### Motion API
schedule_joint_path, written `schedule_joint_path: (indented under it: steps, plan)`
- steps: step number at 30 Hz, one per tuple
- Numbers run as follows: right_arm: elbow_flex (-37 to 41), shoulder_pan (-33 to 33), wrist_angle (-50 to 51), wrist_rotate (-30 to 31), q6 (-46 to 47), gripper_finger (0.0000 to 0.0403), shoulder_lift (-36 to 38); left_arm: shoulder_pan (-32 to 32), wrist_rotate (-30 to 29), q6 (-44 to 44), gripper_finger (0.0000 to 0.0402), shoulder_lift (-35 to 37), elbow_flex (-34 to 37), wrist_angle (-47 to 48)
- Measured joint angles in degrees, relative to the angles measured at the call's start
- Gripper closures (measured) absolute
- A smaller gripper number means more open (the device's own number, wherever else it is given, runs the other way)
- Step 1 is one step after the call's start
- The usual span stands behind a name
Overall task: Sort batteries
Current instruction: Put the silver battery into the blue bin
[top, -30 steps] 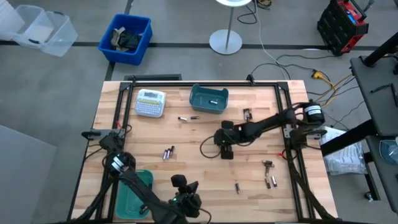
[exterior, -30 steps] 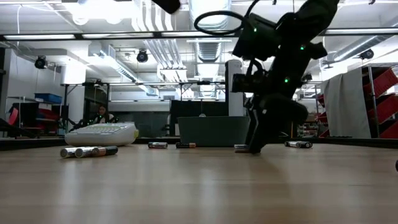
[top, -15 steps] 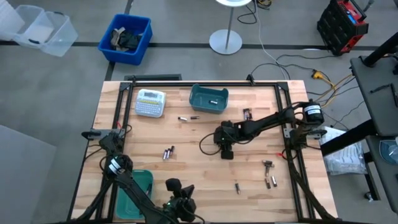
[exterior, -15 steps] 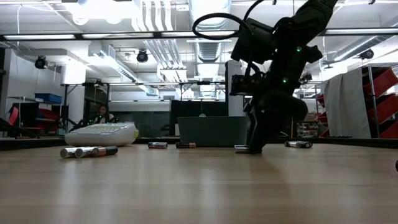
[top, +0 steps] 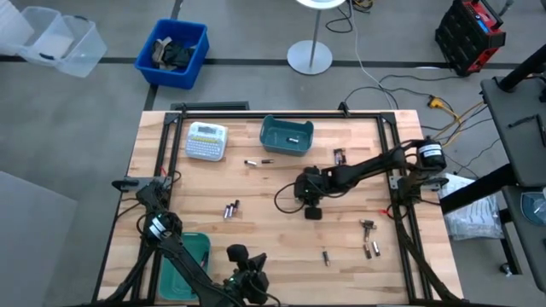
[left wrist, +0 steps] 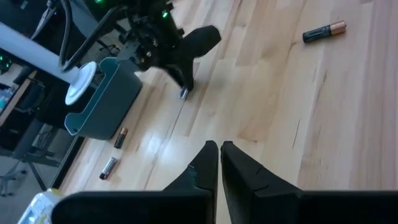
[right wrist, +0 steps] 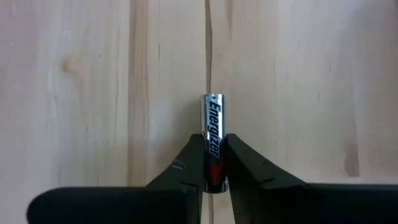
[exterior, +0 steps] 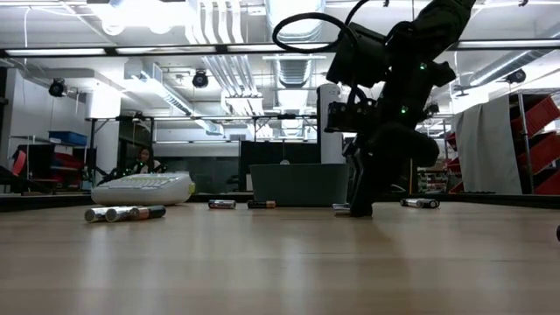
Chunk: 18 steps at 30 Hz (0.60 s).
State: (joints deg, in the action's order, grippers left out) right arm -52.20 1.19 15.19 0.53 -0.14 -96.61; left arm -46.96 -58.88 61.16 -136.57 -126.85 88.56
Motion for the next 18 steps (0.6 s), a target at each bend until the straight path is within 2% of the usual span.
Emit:
schedule_joint_path:
  steps: [5,13,18]
  plan:
    - [-1.71,-0.36,2.98,-0.99,-1.63,0.0367,7.27,0.0,1.29,3.39,0.04,0.16,0.01,1.41]
    - [-9.04,-5.46,5.54,-1.11,-7.32,0.0367,13.21,1.65,-4.31,-10.95,0.0401,5.17,3.64,1.47]
    - [-14.97,-8.96,9.17,-3.8,-10.4,0.0367,13.26,2.23,-6.28,-11.63,0.0401,12.92,10.23,1.01]
